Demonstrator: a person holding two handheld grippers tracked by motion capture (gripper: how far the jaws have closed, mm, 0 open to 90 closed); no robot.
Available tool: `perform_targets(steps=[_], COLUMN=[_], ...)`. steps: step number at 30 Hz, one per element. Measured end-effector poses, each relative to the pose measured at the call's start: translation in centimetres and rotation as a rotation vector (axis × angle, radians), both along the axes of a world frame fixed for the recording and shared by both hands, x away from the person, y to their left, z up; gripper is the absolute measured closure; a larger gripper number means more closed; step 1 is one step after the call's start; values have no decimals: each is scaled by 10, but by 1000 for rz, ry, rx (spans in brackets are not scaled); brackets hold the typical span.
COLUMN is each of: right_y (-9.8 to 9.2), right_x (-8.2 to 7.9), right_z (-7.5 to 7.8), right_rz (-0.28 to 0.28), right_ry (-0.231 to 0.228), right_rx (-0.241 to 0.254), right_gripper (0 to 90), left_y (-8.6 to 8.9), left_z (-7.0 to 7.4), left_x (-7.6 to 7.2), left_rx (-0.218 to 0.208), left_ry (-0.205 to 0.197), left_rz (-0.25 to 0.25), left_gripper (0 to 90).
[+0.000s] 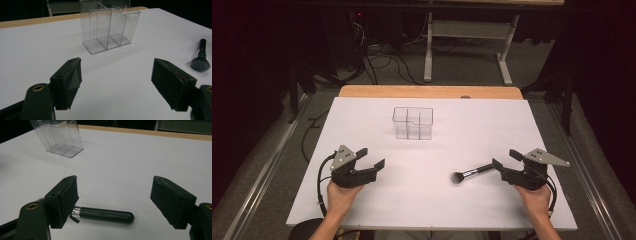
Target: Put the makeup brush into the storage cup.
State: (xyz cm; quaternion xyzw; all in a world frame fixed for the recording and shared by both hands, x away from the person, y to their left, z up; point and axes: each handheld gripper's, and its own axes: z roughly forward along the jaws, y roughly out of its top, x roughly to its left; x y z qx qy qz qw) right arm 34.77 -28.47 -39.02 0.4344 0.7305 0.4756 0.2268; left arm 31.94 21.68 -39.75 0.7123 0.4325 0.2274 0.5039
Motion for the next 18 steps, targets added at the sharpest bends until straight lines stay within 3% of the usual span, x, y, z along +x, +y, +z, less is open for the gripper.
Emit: perform_targets(steps=[18], right_y=[35], right_x=[17], right_z=[11], right_rz=[65], right_ry=[-26], right_rx=[12], right_gripper=[245], left_y=[1], left_z=[0], left_x=[0], left_rx=[0], left_ry=[2], left_rz=[2], left_gripper=[244])
